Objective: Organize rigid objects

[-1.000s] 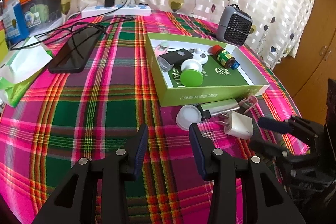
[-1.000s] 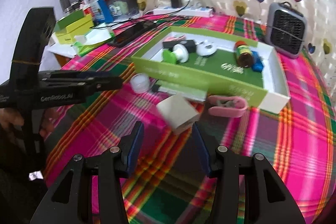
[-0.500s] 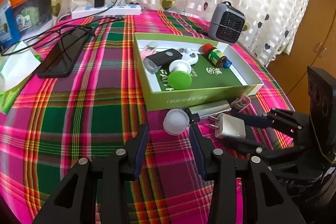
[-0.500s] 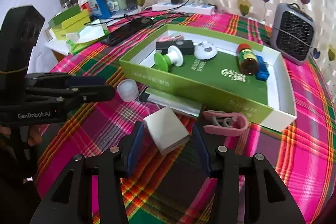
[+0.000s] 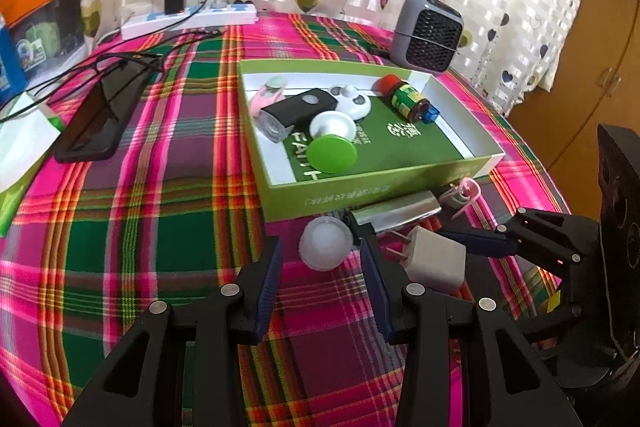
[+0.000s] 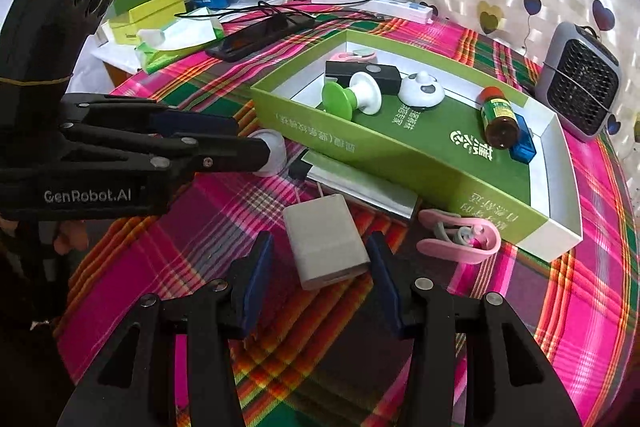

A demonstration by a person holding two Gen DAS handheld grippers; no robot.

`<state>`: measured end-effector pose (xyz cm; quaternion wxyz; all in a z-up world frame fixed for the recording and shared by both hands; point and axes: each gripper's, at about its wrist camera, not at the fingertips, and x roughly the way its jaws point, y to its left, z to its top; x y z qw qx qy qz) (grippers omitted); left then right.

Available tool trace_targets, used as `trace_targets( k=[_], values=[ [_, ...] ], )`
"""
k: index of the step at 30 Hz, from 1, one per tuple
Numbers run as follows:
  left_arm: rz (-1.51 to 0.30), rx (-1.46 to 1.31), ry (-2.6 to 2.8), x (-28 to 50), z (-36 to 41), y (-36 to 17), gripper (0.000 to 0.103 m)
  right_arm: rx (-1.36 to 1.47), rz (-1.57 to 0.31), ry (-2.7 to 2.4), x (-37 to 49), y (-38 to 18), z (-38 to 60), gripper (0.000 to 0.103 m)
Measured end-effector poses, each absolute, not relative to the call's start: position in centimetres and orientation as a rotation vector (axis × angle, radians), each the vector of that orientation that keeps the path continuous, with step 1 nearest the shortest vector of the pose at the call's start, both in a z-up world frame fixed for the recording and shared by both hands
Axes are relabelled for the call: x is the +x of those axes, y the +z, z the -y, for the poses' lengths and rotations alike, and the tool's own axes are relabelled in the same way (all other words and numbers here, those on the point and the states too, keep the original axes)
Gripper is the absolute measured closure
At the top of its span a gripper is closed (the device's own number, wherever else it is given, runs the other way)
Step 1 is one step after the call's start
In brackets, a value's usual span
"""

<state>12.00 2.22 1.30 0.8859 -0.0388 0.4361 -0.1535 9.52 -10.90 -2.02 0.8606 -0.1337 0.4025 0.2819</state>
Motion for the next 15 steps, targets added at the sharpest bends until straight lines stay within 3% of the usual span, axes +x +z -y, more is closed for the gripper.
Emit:
trace_targets(
  k=[15],
  values=[
    [-0.923,-0.035,-0.273,13.1,-1.4,0.7,0.064,-0.246,-0.844,0.543,9.8,-2.1,11.1,0.054]
  ],
)
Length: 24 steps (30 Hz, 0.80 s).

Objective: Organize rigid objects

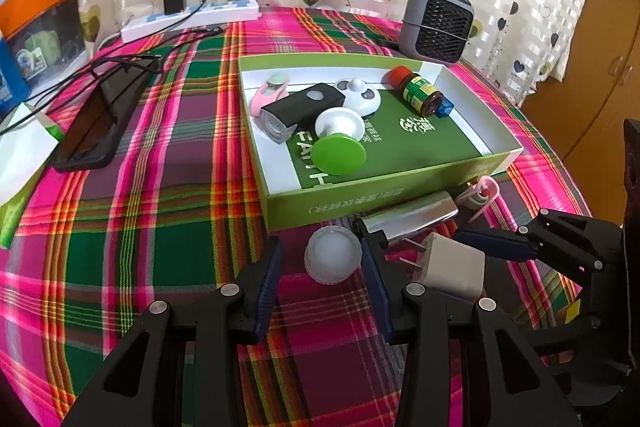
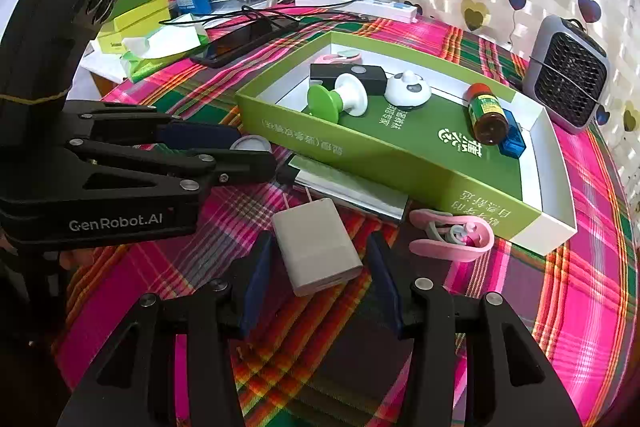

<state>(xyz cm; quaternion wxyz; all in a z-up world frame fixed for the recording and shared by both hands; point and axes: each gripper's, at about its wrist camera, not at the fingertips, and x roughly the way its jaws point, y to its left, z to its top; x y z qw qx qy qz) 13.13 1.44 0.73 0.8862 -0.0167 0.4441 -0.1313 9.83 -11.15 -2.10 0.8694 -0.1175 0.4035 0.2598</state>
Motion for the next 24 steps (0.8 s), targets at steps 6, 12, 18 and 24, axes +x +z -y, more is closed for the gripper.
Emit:
trace_targets(
  k=[6,12,18,24],
  values=[
    [-0.920,-0.027,-0.256,13.32,-1.38,0.63,0.064,-0.245,-0.844,0.540,9.86,-2.11,11.13,0.054],
    [-0.918,-0.027,-0.255,13.36,-1.39,0.61,0.064,-0.246,-0.844,0.541,9.88,-2.11,11.16,0.054],
    [-0.918,-0.030,-0.256,13.32,-1.45,0.61,0.064,-0.243,-0.845,0.540,9.94,-2.09,11.20,0.054],
    [-0.916,-0.047,-0.246,13.31,-1.90,0.66,0.074,-0.248,-0.842,0.543,9.85,-2.08,11.21,0.059]
  ],
)
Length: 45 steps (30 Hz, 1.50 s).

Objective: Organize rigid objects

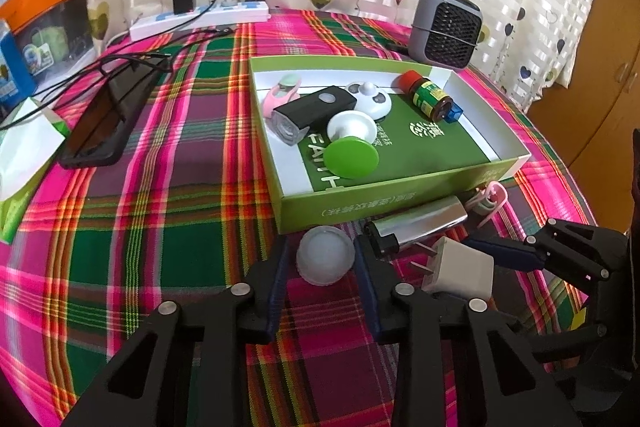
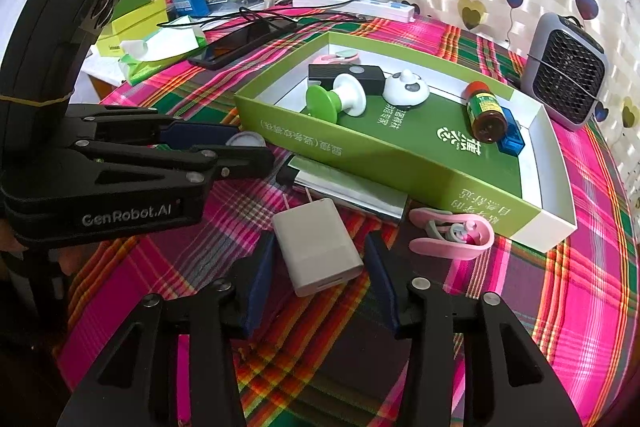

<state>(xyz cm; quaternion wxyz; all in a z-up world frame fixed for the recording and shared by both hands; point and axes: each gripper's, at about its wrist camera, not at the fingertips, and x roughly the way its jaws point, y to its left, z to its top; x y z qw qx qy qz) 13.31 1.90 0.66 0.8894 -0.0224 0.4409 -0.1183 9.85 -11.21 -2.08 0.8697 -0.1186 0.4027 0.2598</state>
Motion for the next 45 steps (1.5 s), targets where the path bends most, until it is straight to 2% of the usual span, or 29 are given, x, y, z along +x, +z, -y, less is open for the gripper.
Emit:
trace_targets(
  k=[34,45],
  values=[
    [-0.901,-0.044,-0.255,12.4,-1.7,1.0,0.076,-0.214,-0.841,0.552,9.0,-1.8,11.4,0.069],
    [-0.894,-0.044,-0.260,12.1,-1.9,1.1,0.076,-0.181,-0.837,0.542,8.5,-1.7,12.1,0.069]
  ],
)
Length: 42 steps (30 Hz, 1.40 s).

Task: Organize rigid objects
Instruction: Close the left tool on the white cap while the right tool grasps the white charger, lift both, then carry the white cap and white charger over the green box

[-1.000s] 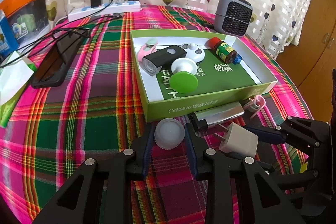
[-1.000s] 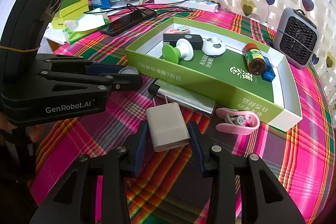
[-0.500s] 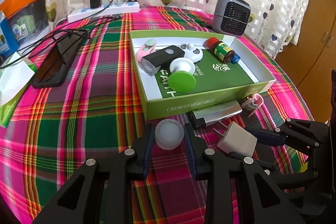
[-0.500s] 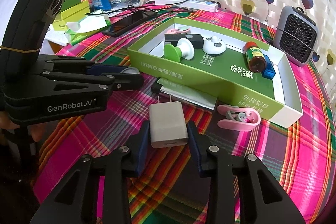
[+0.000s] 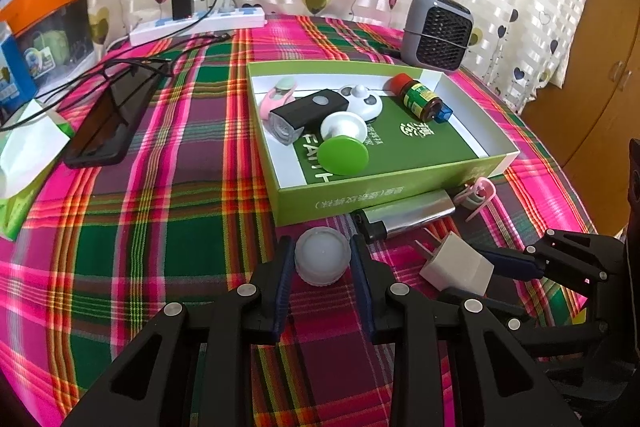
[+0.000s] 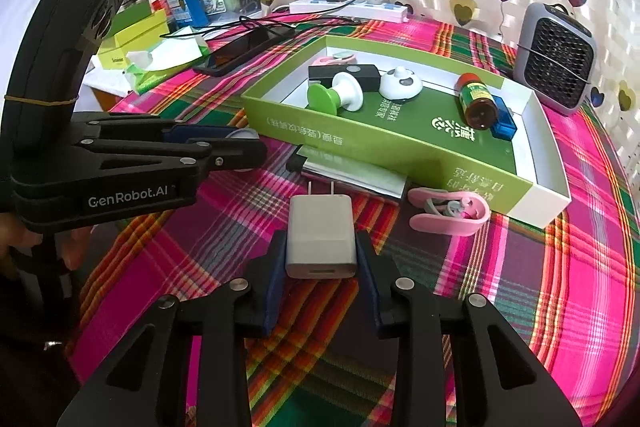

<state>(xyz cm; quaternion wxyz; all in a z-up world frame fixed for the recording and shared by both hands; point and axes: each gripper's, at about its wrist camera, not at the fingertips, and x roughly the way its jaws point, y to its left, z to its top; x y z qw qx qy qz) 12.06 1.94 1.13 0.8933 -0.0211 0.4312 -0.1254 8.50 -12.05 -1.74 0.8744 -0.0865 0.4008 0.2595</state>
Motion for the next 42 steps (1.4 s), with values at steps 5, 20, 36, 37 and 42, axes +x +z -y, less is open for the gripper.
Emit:
trace_targets(
  k=[5,20,36,37,42],
  values=[
    [-0.891,-0.043,-0.258,11.8,-1.9,1.3,0.076,-0.175,-0.830,0.540,8.2,-1.6,12.2,0.069],
    [-0.846,-0.029,-0.273,11.2,-1.7,3.3,0.076,-0.142,-0.797,0.505,8.0,-0.4,13.3,0.069],
    [-0.818,-0.006,-0.302,12.9,-0.7,5.0,0.076,-0.111,-0.769,0.433,10.2,1.6,15.7,0.069],
    [-0.817,-0.006,-0.305,13.1,-0.6,5.1,0.076,-0.110,-0.772,0.424,10.5,1.7,15.9,0.068],
    [-0.813,0.002,-0.323,14.2,0.1,5.5,0.076,-0.076,-0.795,0.401,12.0,1.7,17.0,0.068]
  ],
)
